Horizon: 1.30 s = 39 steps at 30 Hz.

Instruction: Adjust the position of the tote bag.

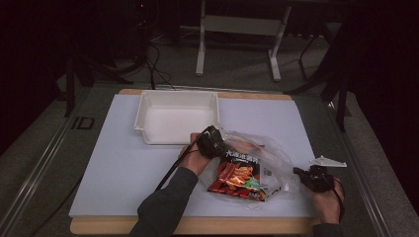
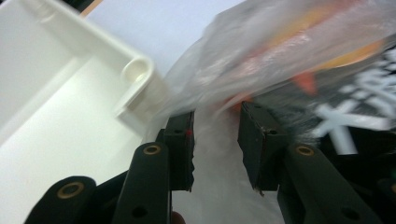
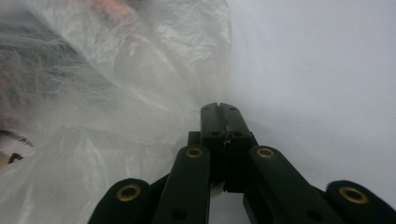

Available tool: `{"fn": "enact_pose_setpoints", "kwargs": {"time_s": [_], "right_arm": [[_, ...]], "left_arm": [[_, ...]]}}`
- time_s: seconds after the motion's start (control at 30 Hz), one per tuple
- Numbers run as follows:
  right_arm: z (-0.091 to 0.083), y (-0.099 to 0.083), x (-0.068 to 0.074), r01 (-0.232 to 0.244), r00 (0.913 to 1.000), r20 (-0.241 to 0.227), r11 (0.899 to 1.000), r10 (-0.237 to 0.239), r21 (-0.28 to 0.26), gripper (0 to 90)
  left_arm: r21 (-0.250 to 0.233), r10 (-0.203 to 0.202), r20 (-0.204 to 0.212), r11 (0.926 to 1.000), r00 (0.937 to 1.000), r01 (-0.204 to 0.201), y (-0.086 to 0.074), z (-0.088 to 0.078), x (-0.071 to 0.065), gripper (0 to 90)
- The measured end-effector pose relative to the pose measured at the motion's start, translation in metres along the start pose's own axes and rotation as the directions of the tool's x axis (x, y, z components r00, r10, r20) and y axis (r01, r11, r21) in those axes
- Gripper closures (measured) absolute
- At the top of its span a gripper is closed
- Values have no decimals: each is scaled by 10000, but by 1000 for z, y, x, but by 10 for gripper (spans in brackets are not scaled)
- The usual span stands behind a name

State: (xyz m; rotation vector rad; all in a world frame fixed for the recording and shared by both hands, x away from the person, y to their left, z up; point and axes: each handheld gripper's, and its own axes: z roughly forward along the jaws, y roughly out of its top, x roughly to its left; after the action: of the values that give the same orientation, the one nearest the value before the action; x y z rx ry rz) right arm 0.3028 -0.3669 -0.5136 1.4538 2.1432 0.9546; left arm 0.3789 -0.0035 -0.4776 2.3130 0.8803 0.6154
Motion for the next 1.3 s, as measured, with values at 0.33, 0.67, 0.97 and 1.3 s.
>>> {"fn": "enact_pose_setpoints", "kwargs": {"time_s": [0.33,0.67,0.97,1.3], "right_arm": [[-1,-2,0,0,10000,10,10000,0,4,893],[-2,-3,0,-25,10000,-40,10000,25,-52,892],[-2,-3,0,-24,10000,-20,10000,24,-94,891],[-2,-4,0,-52,10000,-42,9999,51,-86,890]], "left_arm": [[-1275,-585,1607,9887,9853,795,3,-42,-5,536],[-1048,-416,3010,9916,9527,764,-8,-54,-27,521],[-30,-1157,3876,9919,9146,1267,-24,-31,-25,356],[404,-2380,4477,9683,8619,2464,-20,-7,-12,173]]}}
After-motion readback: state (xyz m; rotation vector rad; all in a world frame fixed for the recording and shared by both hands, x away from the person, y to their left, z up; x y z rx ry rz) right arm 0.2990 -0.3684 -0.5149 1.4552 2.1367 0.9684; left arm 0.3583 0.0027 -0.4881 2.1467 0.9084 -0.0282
